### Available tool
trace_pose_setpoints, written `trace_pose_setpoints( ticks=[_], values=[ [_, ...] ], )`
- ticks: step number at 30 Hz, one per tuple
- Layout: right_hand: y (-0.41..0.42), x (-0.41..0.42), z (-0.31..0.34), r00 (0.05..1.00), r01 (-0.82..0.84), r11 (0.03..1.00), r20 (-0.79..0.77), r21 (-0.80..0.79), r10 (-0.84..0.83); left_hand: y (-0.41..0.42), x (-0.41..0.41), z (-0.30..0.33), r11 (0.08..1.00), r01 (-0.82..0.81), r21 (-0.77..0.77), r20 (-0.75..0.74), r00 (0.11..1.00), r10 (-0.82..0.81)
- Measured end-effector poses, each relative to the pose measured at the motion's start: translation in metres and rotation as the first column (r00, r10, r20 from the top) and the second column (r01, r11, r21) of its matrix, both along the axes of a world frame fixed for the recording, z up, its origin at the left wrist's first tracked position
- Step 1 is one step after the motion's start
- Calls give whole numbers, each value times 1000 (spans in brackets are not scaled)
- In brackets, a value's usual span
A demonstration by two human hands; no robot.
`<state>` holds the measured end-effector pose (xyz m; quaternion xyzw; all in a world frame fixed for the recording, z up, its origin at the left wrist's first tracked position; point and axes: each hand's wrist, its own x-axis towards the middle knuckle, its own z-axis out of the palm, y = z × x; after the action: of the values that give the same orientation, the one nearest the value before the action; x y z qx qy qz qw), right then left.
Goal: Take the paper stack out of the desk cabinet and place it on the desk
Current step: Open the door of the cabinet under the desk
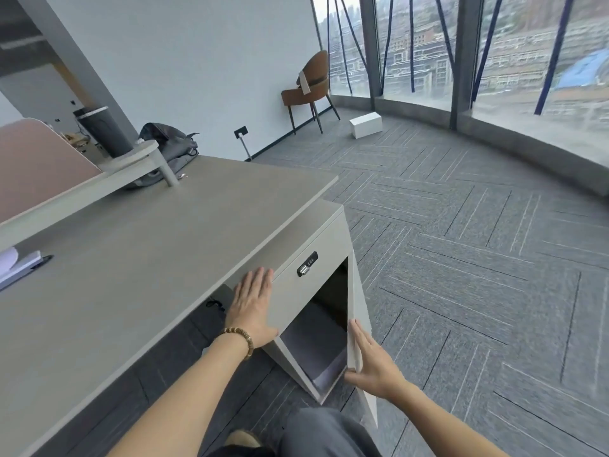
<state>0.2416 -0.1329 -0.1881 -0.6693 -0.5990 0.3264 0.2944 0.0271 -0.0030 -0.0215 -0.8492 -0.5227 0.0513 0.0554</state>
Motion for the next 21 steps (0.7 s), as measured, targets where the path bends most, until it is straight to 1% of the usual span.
trace_pose_setpoints(
  ticks=[2, 4, 7, 10, 14, 18, 21],
  values=[
    [-7, 20, 2, 999, -18, 1000, -36, -9, 18, -1, 2, 0, 1000, -15, -15, 17, 1000, 16],
    [-15, 43, 3, 998, -39, 999, -41, -26, 38, -2, 4, -1, 1000, -25, -16, 13, 1000, 25],
    [-27, 77, 12, 1000, 20, 996, 7, -90, -20, -3, 8, -2, 999, -37, 14, 24, 999, 37],
    [-33, 110, 19, 989, 104, 987, 115, -126, -89, -4, 10, -4, 998, -64, 18, 70, 996, 63],
    [-30, 145, 24, 953, 169, 971, 279, -170, -117, -3, 10, -6, 997, -77, 29, 72, 995, 75],
    [-20, 155, 30, 852, 223, 966, 507, -127, -130, -4, 12, -6, 996, -81, 36, 69, 995, 78],
    [-13, 156, 27, 793, 270, 957, 589, -107, -158, -5, 12, -7, 996, -82, 46, 54, 995, 80]
  ],
)
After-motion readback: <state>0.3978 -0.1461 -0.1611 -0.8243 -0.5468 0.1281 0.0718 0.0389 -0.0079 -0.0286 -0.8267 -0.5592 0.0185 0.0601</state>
